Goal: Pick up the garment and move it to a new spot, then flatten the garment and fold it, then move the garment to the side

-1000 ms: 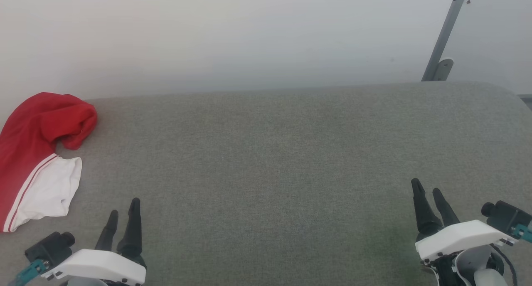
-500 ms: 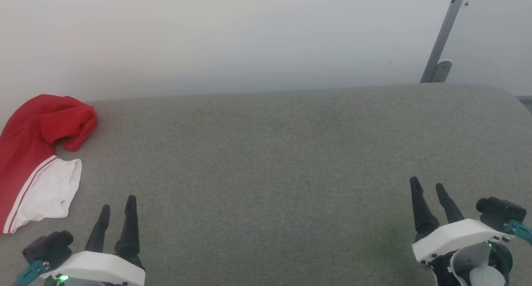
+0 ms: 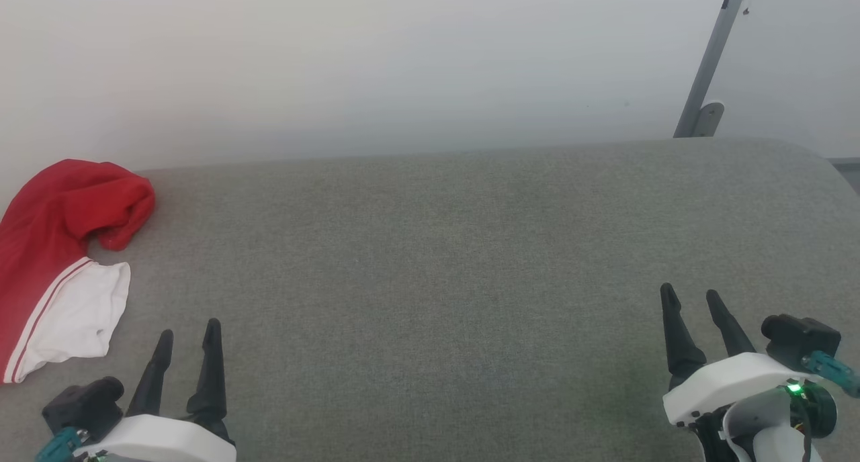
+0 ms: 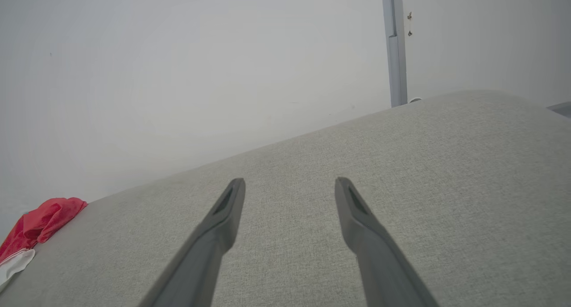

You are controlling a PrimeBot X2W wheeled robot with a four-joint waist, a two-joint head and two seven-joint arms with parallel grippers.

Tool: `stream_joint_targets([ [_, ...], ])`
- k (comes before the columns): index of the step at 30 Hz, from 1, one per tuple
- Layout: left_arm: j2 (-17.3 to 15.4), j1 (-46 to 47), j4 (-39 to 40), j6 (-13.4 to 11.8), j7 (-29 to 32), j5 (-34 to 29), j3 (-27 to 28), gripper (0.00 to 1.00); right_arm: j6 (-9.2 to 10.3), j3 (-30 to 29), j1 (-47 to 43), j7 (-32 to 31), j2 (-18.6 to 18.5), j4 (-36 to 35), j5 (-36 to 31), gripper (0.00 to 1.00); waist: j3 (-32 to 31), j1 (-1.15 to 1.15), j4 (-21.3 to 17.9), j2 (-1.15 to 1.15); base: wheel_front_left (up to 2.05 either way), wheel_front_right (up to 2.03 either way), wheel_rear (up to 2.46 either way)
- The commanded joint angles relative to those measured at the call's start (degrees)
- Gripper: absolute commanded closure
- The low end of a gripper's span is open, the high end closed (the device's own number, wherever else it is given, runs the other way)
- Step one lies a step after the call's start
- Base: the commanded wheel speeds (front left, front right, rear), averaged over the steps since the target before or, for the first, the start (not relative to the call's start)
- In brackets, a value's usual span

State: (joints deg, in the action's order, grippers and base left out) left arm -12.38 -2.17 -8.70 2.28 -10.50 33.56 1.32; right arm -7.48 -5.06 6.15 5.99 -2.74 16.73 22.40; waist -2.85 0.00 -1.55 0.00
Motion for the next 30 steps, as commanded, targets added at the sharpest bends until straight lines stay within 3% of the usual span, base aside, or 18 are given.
stream_joint_targets([
  [1, -0.43, -0.20, 0.76, 0.11, -0.53, -1.70, 0.14, 0.00, -0.02, 0.08, 0.97, 0.49, -0.16, -0.61, -1.34, 0.00, -0.06, 0.00, -0.05, 0.00, 0.00, 0.00, 0.00],
  [30, -1.39, -2.24, 2.55, -0.08, -3.95, -12.57, 0.21, 0.00, -0.01, 0.70, 0.84, 2.55, -0.20, -1.27, -14.12, 0.00, -1.14, 0.00, -0.48, 0.00, 0.00, 0.00, 0.00],
])
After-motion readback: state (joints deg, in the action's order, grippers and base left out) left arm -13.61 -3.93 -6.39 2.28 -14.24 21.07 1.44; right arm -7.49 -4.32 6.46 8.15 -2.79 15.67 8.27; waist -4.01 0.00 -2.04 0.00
